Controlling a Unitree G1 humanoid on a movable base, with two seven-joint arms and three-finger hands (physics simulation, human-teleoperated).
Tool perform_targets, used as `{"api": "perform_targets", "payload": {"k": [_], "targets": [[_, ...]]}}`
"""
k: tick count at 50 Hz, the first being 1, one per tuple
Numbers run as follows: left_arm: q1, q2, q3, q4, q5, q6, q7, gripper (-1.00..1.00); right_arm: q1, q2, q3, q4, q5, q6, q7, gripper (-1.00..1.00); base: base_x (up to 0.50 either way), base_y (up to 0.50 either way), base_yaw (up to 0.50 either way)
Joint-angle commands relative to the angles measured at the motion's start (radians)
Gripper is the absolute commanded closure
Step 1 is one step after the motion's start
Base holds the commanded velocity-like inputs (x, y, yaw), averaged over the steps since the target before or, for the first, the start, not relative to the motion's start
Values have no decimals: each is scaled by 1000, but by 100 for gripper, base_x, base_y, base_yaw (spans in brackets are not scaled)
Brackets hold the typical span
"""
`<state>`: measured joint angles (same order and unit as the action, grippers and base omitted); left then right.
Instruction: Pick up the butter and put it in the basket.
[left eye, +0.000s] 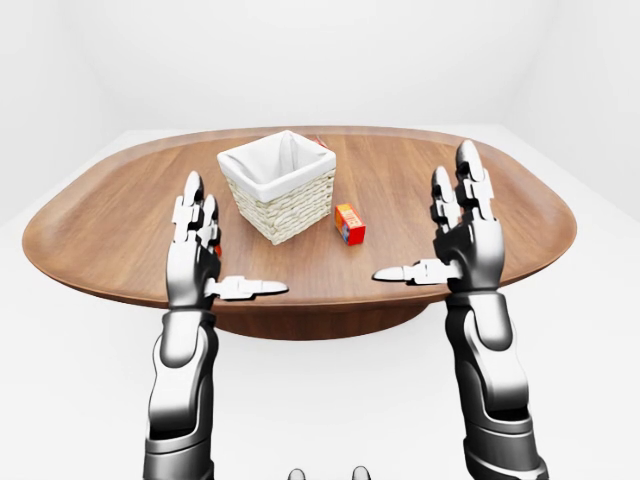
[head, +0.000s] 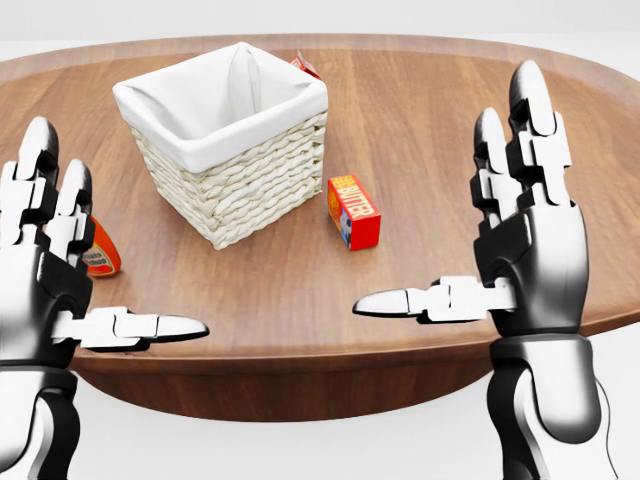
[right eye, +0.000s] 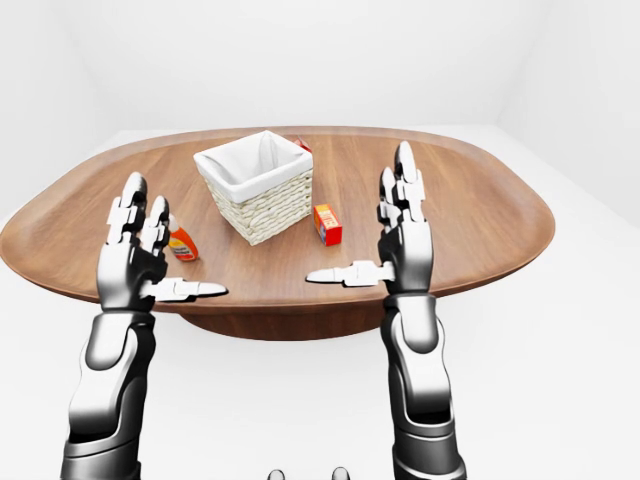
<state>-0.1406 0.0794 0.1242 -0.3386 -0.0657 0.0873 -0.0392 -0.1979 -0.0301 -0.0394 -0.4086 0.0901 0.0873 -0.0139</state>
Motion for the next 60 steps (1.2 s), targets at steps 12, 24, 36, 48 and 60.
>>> {"api": "perform_targets", "payload": {"k": [12,24,36,48,60], "targets": [[-14,5,7,-68,-1,0,1,-100,8,-2,1,-71,35,0,23,-100,5,10,0],[-16,5,6,-67,-1,0,0,-100,5,4,7,-67,45,0,21,-100,30,20,0],[-14,4,6,-69,-2,0,1,-100,10,2,1,-69,56,0,19,-100,42,5,0],[-10,1,2,-72,0,0,2,-100,15,0,-6,-72,80,0,13,-100,47,1,0],[-4,-2,-1,-72,1,0,2,-100,29,-2,-5,-78,74,0,21,-100,50,10,0]]}}
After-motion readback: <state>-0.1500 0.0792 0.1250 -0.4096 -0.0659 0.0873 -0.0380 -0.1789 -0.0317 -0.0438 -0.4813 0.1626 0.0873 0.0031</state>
